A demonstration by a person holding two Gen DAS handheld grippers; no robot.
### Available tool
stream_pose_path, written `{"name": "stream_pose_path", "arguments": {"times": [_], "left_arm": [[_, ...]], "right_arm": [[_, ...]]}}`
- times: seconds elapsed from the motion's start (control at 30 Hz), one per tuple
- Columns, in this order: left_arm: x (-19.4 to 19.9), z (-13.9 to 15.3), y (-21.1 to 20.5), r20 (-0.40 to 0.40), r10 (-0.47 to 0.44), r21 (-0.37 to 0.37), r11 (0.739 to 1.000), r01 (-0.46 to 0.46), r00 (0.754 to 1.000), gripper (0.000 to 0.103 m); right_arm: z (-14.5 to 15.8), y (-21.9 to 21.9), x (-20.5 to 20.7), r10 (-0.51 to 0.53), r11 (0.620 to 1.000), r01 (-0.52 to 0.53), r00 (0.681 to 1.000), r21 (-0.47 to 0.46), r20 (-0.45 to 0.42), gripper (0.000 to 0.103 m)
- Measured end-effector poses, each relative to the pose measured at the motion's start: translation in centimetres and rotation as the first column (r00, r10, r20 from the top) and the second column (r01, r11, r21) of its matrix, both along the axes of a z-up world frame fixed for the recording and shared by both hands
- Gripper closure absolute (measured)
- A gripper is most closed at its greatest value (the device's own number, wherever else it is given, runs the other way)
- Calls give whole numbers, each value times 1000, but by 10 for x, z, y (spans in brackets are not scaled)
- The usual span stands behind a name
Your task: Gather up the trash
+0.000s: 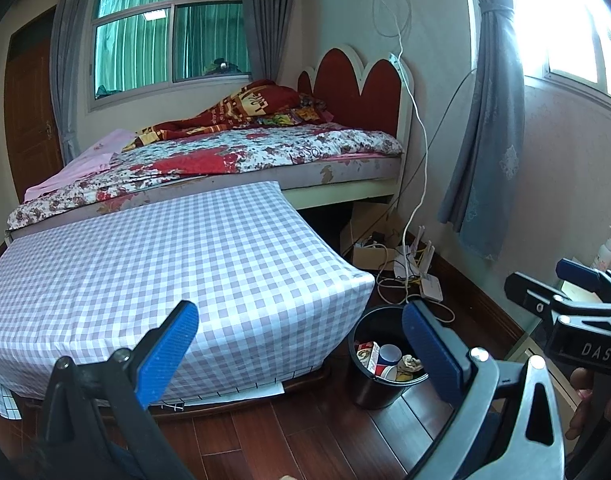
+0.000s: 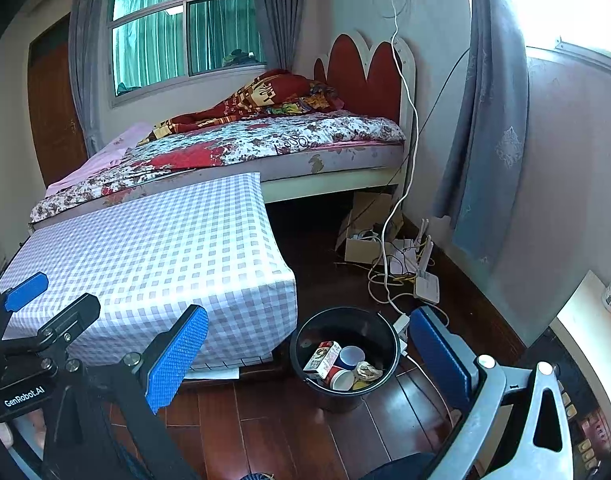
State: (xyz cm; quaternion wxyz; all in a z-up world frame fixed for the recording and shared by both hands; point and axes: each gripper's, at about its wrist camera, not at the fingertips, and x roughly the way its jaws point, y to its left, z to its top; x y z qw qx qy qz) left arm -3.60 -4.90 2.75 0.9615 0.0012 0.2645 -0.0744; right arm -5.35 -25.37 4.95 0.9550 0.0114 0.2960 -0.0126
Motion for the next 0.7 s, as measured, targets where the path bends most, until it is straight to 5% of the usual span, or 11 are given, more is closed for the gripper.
{"name": "stream_pose_path", "arguments": {"times": [0.7], "left_arm": [[1,-4,-1,-4,-20,14,1000,20,1000,1]], "right_arm": [[-5,2,-2,-13,1000,13,1000,8,-7,1]]}}
